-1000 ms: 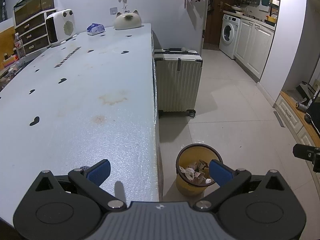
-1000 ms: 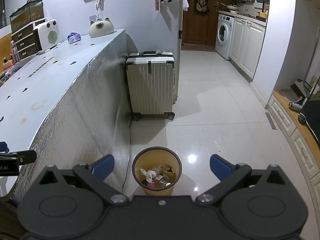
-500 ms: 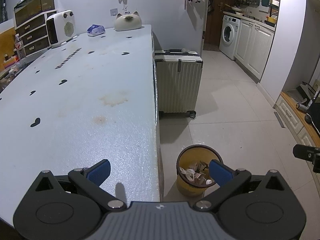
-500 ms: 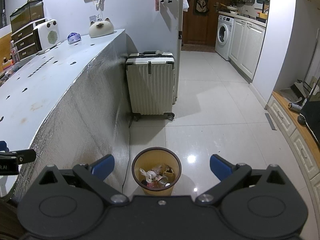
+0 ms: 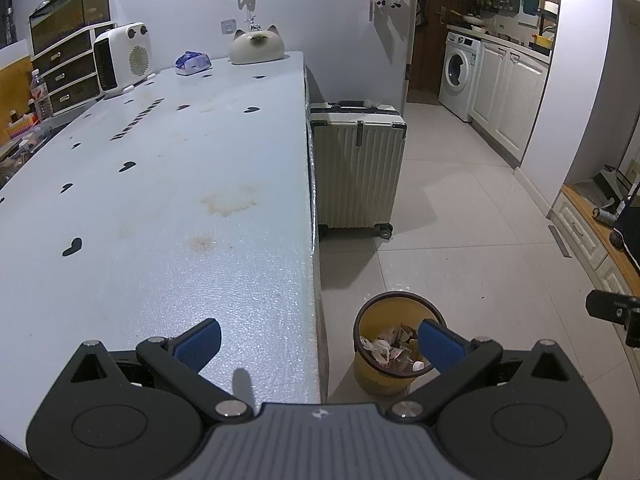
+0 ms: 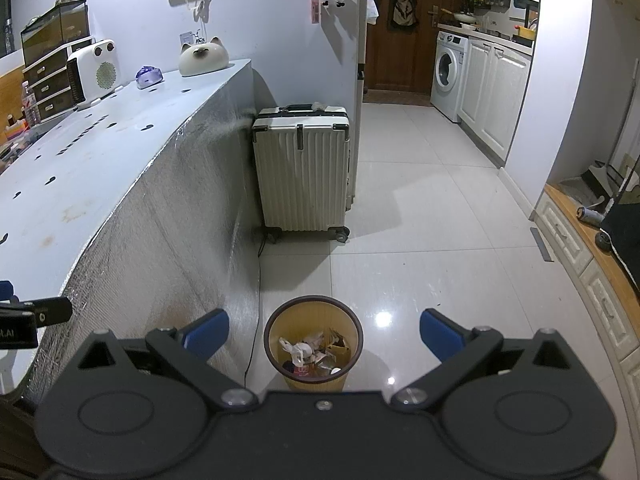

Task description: Collect trash

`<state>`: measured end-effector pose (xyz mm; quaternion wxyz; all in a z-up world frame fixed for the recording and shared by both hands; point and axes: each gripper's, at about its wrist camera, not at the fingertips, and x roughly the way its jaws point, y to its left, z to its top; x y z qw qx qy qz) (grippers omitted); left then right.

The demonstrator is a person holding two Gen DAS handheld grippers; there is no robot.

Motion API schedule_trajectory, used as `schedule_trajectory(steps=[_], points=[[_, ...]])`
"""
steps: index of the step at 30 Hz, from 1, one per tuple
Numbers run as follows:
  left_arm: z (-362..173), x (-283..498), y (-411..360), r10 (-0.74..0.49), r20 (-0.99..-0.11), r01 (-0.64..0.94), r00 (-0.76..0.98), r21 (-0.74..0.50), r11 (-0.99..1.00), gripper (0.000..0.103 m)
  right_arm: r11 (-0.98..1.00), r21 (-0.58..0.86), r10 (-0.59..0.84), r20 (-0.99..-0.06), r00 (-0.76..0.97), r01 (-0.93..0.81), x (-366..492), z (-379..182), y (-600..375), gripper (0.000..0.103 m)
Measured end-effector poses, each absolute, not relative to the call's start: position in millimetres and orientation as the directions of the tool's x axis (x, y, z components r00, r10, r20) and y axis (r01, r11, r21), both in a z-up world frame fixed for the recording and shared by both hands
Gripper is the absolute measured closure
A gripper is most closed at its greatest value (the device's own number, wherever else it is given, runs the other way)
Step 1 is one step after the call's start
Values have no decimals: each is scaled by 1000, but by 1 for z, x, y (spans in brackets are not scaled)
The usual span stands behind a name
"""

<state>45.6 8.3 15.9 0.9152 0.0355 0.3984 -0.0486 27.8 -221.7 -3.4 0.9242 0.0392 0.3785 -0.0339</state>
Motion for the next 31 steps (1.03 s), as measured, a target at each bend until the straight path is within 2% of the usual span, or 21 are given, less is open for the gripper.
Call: schedule_trajectory(steps=[31], points=[[16,44,7,-49,-729,95,682,22,995,0,995,49,-30,-703,711,90,27,-1,-221,0]])
